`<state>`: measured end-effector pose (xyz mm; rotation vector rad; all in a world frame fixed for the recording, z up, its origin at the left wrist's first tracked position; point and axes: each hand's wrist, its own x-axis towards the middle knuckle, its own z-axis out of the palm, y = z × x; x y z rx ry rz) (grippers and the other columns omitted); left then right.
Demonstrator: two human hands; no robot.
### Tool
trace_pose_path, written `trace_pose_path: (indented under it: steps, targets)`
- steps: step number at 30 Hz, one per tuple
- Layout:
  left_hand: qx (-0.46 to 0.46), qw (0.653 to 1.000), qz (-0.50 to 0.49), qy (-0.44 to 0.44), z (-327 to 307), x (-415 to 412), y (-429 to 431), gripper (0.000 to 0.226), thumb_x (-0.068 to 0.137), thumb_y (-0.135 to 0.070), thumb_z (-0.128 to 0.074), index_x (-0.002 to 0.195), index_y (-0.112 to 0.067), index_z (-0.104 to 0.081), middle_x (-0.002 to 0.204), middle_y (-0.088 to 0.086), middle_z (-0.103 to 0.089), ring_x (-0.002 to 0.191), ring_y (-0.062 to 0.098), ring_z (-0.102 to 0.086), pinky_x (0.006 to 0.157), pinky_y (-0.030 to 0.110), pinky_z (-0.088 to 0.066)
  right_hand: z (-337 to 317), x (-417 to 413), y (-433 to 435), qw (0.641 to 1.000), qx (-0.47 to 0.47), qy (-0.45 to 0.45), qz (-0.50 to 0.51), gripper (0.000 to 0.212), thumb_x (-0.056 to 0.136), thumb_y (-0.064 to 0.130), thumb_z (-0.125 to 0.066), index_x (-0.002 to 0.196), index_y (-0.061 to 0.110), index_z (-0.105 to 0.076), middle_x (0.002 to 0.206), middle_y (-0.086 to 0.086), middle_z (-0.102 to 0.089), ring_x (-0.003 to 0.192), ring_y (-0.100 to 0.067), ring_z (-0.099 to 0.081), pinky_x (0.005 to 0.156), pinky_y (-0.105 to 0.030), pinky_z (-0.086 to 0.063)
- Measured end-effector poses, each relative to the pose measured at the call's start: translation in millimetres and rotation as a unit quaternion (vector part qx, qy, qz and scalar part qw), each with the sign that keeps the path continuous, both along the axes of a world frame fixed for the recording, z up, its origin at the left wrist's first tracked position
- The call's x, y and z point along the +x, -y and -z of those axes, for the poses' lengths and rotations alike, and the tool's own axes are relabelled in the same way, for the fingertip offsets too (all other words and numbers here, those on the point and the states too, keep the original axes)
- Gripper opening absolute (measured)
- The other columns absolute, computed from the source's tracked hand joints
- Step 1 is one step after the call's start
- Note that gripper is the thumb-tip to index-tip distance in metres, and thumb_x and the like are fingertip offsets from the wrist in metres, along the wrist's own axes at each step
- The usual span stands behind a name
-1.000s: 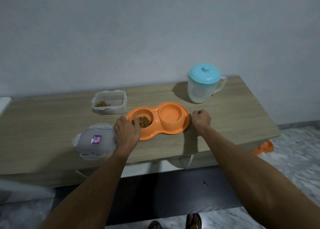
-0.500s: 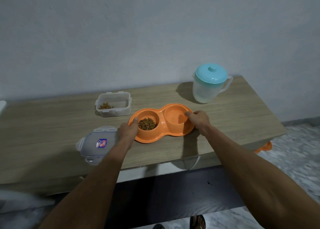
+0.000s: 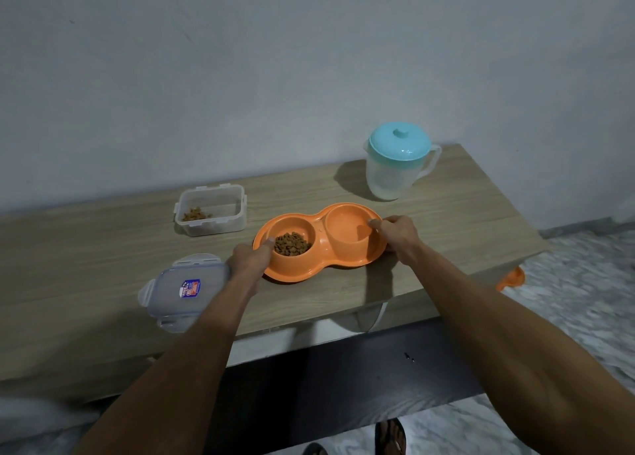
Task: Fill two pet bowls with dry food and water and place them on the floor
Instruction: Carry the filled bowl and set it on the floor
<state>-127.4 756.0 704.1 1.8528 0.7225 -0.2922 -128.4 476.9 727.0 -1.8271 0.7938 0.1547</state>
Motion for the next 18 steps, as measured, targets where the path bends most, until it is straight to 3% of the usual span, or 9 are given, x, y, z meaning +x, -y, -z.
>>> trace_pose_path:
  steps: [5,10,13,18]
  targets:
    - [0.021,0.999,0.027,0.009,24,13,15,0.068,0.048,-0.073,-0.062,0.079,-0.013,-0.069,0.078,0.012,-0.074,0.078,0.035,-0.071,0.078,0.054,-0.059,-6,-26,26,0.999,0.011,0.014,0.033,0.058,0.086,0.034,-0.071,0.133,0.003,-0.055,0.127,-0.016,-0.062,0.114,-0.034,-0.059,0.098,-0.049,-0.052]
    - [0.000,0.998,0.058,0.025,-21,-18,76,0.046,0.066,-0.058,-0.070,0.075,-0.012,-0.066,0.082,0.012,-0.073,0.081,0.035,-0.071,0.082,0.051,-0.058,-18,-63,72,0.998,0.007,0.027,0.062,0.058,0.086,0.035,-0.070,0.133,0.004,-0.054,0.125,-0.017,-0.062,0.112,-0.034,-0.061,0.098,-0.048,-0.052]
    - [-0.007,0.997,0.075,0.034,-39,-32,120,0.038,0.081,-0.043,-0.072,0.082,-0.005,-0.066,0.092,0.015,-0.072,0.089,0.034,-0.069,0.084,0.044,-0.057,-25,-88,108,0.995,-0.006,0.036,0.091,0.051,0.085,0.036,-0.071,0.124,0.004,-0.060,0.116,-0.017,-0.066,0.103,-0.033,-0.064,0.091,-0.048,-0.056]
    - [-0.012,0.991,0.124,0.045,-51,-51,201,0.049,0.079,-0.042,-0.073,0.102,0.001,-0.070,0.103,0.017,-0.072,0.095,0.033,-0.068,0.077,0.038,-0.053,-37,-132,185,0.987,0.001,0.063,0.149,0.031,0.084,0.029,-0.073,0.102,0.005,-0.064,0.104,-0.016,-0.068,0.094,-0.032,-0.067,0.084,-0.049,-0.059]
